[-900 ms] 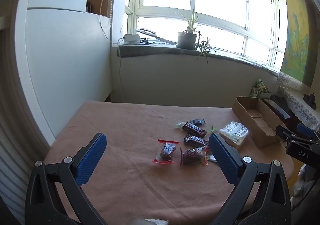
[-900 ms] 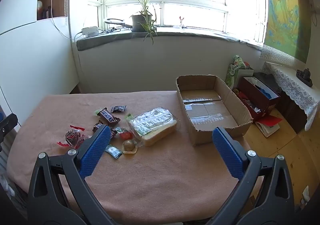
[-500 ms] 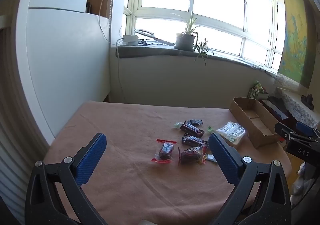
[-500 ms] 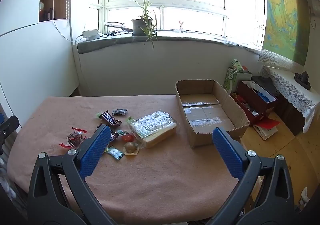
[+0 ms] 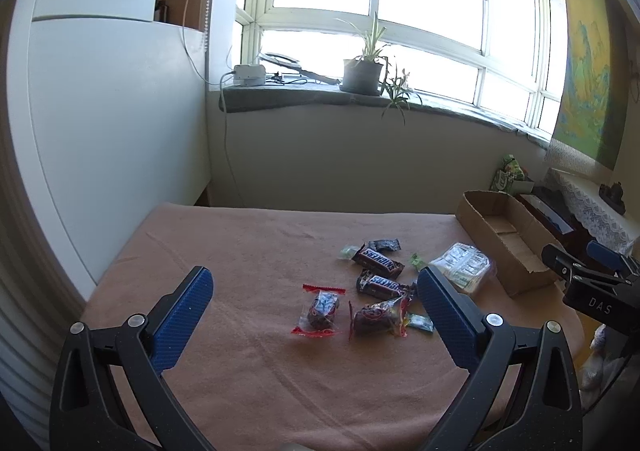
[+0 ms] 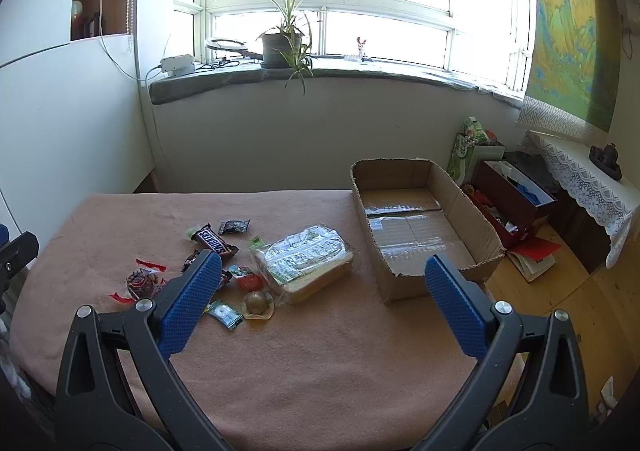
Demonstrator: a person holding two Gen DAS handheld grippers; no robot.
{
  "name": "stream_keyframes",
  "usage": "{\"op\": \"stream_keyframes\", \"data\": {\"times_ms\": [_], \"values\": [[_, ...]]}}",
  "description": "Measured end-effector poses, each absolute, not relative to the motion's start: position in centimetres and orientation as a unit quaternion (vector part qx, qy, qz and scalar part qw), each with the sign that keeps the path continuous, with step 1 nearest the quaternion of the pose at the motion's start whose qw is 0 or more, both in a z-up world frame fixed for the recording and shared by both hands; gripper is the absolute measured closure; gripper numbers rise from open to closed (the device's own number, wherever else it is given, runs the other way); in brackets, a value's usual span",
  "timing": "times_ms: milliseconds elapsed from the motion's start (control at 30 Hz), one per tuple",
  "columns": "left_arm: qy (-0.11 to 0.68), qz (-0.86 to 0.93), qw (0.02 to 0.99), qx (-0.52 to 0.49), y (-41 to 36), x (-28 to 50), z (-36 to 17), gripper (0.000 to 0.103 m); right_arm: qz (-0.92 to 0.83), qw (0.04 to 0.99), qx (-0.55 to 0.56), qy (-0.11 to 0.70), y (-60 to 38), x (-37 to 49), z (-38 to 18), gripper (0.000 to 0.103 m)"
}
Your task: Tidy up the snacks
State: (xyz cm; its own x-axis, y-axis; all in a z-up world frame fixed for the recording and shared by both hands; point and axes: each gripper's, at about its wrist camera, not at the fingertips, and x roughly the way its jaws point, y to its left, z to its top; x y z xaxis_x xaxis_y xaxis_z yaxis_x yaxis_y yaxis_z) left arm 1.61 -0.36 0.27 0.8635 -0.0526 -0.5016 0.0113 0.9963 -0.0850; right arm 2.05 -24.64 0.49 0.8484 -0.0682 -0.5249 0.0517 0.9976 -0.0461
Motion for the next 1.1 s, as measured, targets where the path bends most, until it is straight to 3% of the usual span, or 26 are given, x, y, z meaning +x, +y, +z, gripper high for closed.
{"op": "stream_keyframes", "data": {"times_ms": [1100], "values": [[0.269, -0.029, 0.961, -0.047, -0.2, 2.5, 0.2, 0.001, -0.03, 0.958, -0.024, 0.284, -24.0, 3.7, -0.2, 0.0]]}}
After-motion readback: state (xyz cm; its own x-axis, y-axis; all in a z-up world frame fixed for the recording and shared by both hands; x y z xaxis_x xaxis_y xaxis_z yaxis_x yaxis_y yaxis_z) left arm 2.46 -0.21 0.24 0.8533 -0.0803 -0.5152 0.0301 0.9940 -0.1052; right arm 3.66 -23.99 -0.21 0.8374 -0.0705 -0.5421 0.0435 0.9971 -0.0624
